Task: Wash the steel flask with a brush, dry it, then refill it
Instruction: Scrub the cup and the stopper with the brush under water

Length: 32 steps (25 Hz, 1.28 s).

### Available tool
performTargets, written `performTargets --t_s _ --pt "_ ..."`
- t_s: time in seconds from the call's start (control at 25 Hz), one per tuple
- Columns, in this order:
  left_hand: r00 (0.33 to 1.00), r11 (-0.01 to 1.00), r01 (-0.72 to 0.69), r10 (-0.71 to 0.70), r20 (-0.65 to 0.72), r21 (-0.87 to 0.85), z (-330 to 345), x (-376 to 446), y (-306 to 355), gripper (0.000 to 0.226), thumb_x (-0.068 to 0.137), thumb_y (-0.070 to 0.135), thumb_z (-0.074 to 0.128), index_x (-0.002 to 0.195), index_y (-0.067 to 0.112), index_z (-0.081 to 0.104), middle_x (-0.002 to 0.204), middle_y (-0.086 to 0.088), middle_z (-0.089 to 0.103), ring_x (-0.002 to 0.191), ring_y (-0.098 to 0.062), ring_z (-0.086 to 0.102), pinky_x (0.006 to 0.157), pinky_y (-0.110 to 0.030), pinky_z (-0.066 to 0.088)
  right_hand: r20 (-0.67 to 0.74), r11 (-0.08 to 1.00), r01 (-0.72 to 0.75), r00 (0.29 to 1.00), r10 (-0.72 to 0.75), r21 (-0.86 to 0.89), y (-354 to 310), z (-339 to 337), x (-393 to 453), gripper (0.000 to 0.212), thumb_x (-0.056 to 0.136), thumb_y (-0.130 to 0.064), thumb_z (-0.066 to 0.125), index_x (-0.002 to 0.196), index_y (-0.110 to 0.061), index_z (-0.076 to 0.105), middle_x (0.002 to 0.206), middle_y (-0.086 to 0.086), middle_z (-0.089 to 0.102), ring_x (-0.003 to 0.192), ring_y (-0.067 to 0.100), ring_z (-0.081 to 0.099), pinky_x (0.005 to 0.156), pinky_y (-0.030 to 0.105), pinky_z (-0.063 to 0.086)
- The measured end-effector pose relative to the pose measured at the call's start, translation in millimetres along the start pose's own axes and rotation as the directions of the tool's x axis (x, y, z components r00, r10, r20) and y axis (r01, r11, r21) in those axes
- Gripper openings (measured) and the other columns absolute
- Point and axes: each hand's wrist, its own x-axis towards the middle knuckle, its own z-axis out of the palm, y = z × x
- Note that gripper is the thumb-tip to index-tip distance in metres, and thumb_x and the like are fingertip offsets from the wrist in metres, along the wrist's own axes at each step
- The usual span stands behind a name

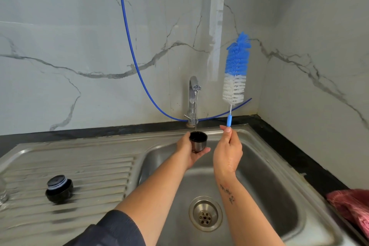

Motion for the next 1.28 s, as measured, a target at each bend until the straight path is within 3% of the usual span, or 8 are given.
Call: performTargets --t_s 0.12,0.28,0.4,0.52,0.8,1.0,1.2,1.28 --pt "1.0 1.0 -0.018 0.018 0.007 -0.021 4 -4 3 0.028 0.108 0.036 0.048 0.12 0.01 0.05 0.124 -0.025 0.057 0.098 -0.046 0.062 0.051 -0.048 0.059 0.0 1.0 -0.014 1.0 0.014 -0.013 2 1 2 0.033 0.11 -0.038 0.035 0.108 -0.035 0.068 0.078 -0.004 0.061 0.071 0.011 0.055 0.063 0.029 0.043" --pt "0.999 0.998 -0.049 0.049 0.009 -0.029 2 -2 2 0.032 0.108 0.038 0.048 0.122 0.009 0.05 0.111 -0.022 0.059 0.079 -0.043 0.064 0.059 -0.048 0.059 -0.001 1.0 -0.02 1.0 0.02 -0.019 4 3 4 0.032 0.109 -0.04 0.036 0.108 -0.038 0.068 0.082 -0.004 0.064 0.075 0.014 0.056 0.067 0.032 0.046" --pt "0.999 0.999 -0.046 0.046 0.0 -0.023 2 -2 0 0.036 0.108 0.039 0.047 0.128 0.009 0.049 0.119 -0.024 0.058 0.076 -0.043 0.064 0.058 -0.048 0.06 -0.002 1.0 -0.021 1.0 0.021 -0.016 5 5 5 0.029 0.108 -0.042 0.036 0.103 -0.044 0.064 0.084 -0.005 0.064 0.077 0.014 0.056 0.069 0.035 0.048" --pt "1.0 1.0 -0.022 0.022 0.016 0.009 1 -4 -1 0.037 0.108 0.038 0.049 0.132 0.01 0.048 0.129 -0.027 0.056 0.082 -0.043 0.062 0.049 -0.047 0.06 0.002 1.0 -0.021 1.0 0.022 -0.006 5 4 5 0.031 0.109 -0.04 0.037 0.109 -0.038 0.068 0.076 -0.005 0.059 0.069 0.011 0.051 0.064 0.031 0.045" --pt "1.0 0.998 0.013 -0.012 0.025 -0.061 -1 -5 0 0.038 0.106 0.038 0.052 0.129 0.008 0.047 0.131 -0.03 0.052 0.106 -0.054 0.06 0.049 -0.05 0.061 0.014 1.0 -0.019 1.0 0.019 0.002 5 3 6 0.032 0.109 -0.037 0.037 0.11 -0.034 0.069 0.074 -0.006 0.059 0.067 0.011 0.051 0.063 0.028 0.042" --pt "0.999 0.998 0.047 -0.046 0.027 -0.052 -6 -5 1 0.039 0.108 0.038 0.049 0.132 0.007 0.046 0.131 -0.031 0.052 0.117 -0.057 0.057 0.079 -0.053 0.059 0.018 1.0 -0.021 1.0 0.021 0.002 5 3 6 0.03 0.109 -0.038 0.037 0.109 -0.038 0.068 0.083 -0.005 0.064 0.073 0.011 0.054 0.066 0.03 0.046" --pt "0.999 0.996 0.046 -0.044 0.028 -0.078 -7 -2 2 0.043 0.108 0.038 0.049 0.138 0.007 0.046 0.141 -0.033 0.049 0.122 -0.059 0.055 0.082 -0.055 0.057 0.018 0.999 -0.033 0.999 0.033 -0.01 6 4 7 0.031 0.109 -0.037 0.038 0.107 -0.034 0.069 0.081 -0.005 0.063 0.07 0.012 0.055 0.064 0.03 0.045" --pt "0.999 0.995 0.047 -0.045 0.028 -0.083 -5 -5 2 0.042 0.108 0.038 0.049 0.137 0.008 0.046 0.14 -0.034 0.05 0.12 -0.059 0.056 0.072 -0.054 0.062 0.02 0.999 -0.036 0.999 0.036 -0.009 5 3 7 0.033 0.109 -0.036 0.038 0.11 -0.031 0.07 0.08 -0.005 0.062 0.069 0.011 0.054 0.062 0.028 0.044"
